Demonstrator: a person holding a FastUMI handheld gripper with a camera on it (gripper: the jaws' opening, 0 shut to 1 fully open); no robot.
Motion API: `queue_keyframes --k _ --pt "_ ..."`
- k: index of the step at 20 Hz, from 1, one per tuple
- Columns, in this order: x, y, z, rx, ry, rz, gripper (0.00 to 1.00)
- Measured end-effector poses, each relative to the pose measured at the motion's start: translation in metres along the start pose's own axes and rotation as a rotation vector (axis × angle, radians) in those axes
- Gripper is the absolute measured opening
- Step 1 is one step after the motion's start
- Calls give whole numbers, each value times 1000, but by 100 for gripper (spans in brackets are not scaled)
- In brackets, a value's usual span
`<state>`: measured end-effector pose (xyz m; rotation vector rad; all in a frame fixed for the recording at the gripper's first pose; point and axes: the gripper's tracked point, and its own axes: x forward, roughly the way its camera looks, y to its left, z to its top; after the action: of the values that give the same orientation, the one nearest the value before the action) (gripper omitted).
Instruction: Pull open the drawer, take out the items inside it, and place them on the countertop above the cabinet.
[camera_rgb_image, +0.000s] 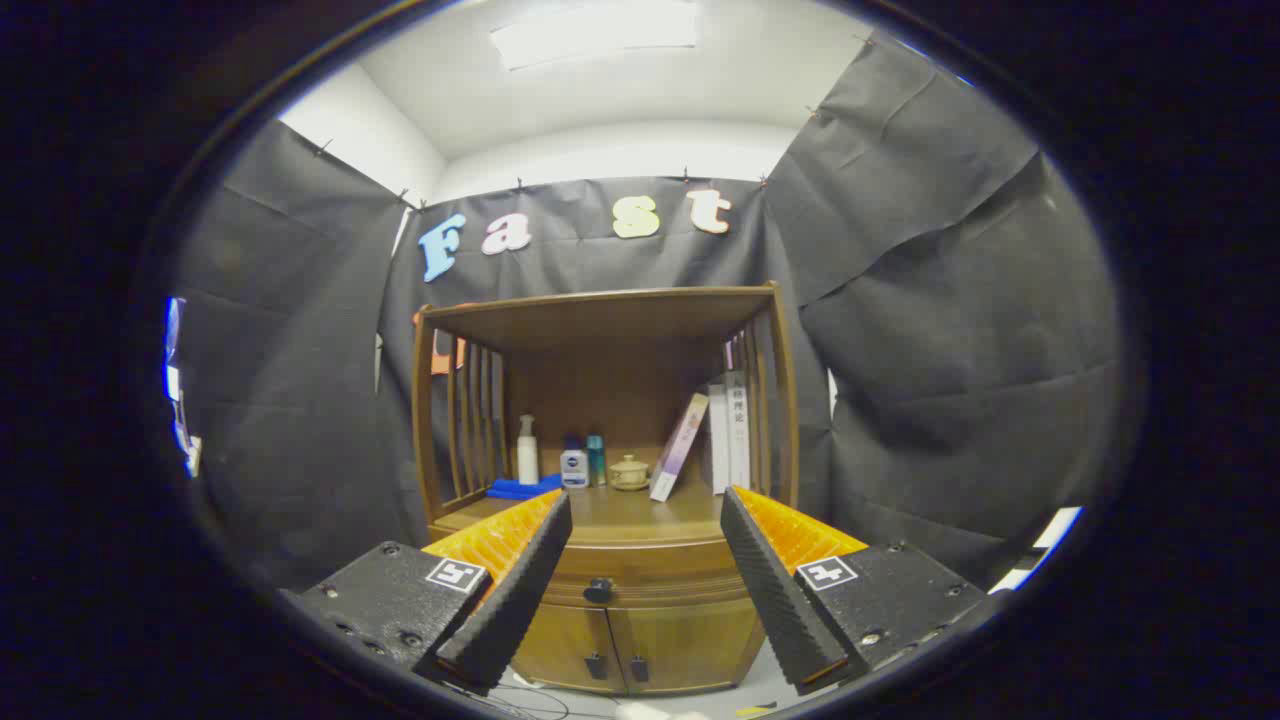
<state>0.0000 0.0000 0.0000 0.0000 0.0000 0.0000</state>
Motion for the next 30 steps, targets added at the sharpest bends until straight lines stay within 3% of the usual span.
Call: queue_keyframes --k 6,19,30 --pt "-4 22 -5 -22 20 48 98" --pt "4 32 -24 -57 42 66 98" --pt "70 31 -129 -42 124 13 98"
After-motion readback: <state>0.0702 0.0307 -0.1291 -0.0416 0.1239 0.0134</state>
